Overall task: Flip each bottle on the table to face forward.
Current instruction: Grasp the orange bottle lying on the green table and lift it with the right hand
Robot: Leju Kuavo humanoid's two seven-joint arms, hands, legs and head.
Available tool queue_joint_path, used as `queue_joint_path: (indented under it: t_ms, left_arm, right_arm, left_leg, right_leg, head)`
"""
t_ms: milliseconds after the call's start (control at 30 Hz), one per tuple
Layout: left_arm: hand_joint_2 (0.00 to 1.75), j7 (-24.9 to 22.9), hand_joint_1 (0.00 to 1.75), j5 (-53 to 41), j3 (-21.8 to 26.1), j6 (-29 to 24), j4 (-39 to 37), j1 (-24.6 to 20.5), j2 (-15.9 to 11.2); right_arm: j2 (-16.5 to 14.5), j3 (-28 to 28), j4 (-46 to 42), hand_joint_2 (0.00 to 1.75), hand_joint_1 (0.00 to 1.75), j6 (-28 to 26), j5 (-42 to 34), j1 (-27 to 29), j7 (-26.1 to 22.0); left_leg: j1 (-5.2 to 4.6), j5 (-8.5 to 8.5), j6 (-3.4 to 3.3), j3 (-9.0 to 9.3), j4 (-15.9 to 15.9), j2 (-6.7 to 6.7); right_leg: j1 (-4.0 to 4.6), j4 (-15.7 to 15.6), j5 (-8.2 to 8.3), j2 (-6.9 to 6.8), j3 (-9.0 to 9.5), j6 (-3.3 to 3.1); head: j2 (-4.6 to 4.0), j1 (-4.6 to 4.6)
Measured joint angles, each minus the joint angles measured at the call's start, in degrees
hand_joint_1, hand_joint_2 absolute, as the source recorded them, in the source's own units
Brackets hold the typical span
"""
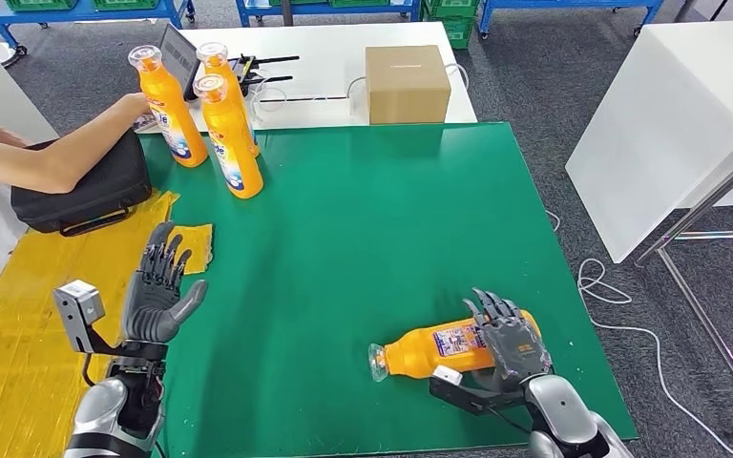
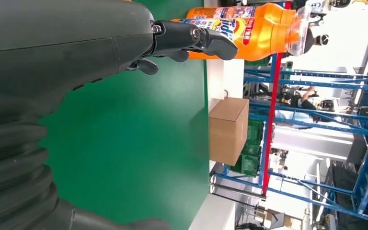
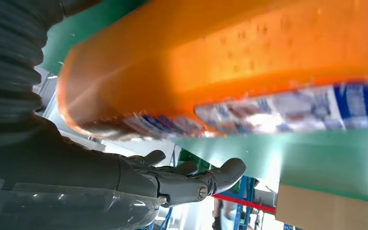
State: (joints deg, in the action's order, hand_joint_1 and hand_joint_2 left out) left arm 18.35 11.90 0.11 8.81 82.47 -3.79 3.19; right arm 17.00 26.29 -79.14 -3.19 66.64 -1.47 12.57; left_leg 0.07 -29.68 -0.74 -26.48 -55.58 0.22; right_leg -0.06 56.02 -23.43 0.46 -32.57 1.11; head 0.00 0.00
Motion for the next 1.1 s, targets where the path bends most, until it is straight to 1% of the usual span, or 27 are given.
queue_joint_path:
  t_ms: [33, 67, 200, 267, 500, 667, 1033, 1100]
  left_arm:
    - [1.75, -0.02, 0.0, 0.05, 0.01, 0.0, -0.01, 0.01, 0.02]
    - [1.75, -0.03, 0.0, 0.12, 0.01, 0.0, -0.01, 0.02, 0.03]
    - [1.75, -0.11, 0.0, 0.21, 0.02, 0.0, -0.02, 0.05, 0.08]
    - [1.75, -0.13, 0.0, 0.25, 0.03, 0.0, -0.02, 0.05, 0.13]
    - [1.75, -0.14, 0.0, 0.27, 0.05, 0.0, -0.07, 0.04, 0.26]
    - [1.75, -0.15, 0.0, 0.27, 0.04, 0.0, -0.13, 0.04, 0.27]
    - [1.75, -0.15, 0.0, 0.27, 0.04, 0.0, -0.15, 0.03, 0.27]
    - [1.75, -0.15, 0.0, 0.27, 0.04, 0.0, -0.15, 0.03, 0.27]
  right_arm:
    - [-0.04, -0.03, 0.21, 1.75, 1.54, 0.11, 0.05, -0.04, 0.07]
    - [-0.07, -0.07, 0.43, 1.75, 1.57, 0.22, 0.1, -0.06, 0.12]
    - [-0.09, -0.19, 1.21, 1.75, 1.44, 0.53, 0.34, -0.42, 0.2]
    - [-0.09, -0.21, 1.56, 1.75, 1.42, 0.58, 0.37, -0.69, 0.2]
    - [-0.09, -0.22, 2.77, 1.75, 1.48, 0.67, -0.17, -1.93, -0.48]
    - [-0.09, -0.22, 3.3, 1.75, 1.48, 0.63, -0.88, -2.55, -1.48]
    - [-0.09, -0.22, 3.73, 1.75, 1.49, 0.63, -0.94, -2.85, -1.64]
    - [-0.09, -0.22, 3.74, 1.75, 1.54, 0.63, -0.94, -2.88, -1.64]
  left_leg:
    - [0.0, 0.0, 0.0, 0.0, 0.0, 0.0]
    - [0.0, 0.0, 0.0, 0.0, 0.0, -0.01]
    - [0.0, 0.0, 0.0, 0.0, 0.0, -0.01]
    - [0.0, 0.0, 0.0, -0.01, 0.0, -0.02]
    - [0.0, 0.0, 0.0, -0.03, 0.0, -0.02]
    - [0.0, 0.0, 0.0, -0.03, 0.0, -0.02]
    - [0.0, 0.0, 0.0, -0.02, 0.0, -0.02]
    - [0.0, 0.0, 0.0, -0.02, 0.0, -0.02]
  right_leg:
    - [0.0, 0.0, 0.0, 0.0, 0.0, 0.0]
    - [0.0, 0.0, 0.0, 0.0, 0.0, 0.0]
    - [0.0, 0.0, 0.0, -0.01, 0.0, 0.0]
    - [0.0, 0.0, 0.0, -0.02, 0.0, 0.0]
    - [0.0, 0.0, -0.01, -0.02, -0.01, 0.0]
    - [0.0, 0.0, -0.01, -0.02, -0.01, 0.0]
    - [0.0, 0.0, -0.01, -0.02, -0.01, 0.0]
    - [0.0, -0.01, -0.01, -0.02, -0.01, 0.0]
  head:
    - [0.0, 0.0]
    - [0.0, 0.0]
    - [0.0, 0.01]
    - [0.0, 0.01]
    - [0.0, 0.01]
    - [0.0, 0.0]
    - [0.0, 0.0]
    - [0.0, 0.0]
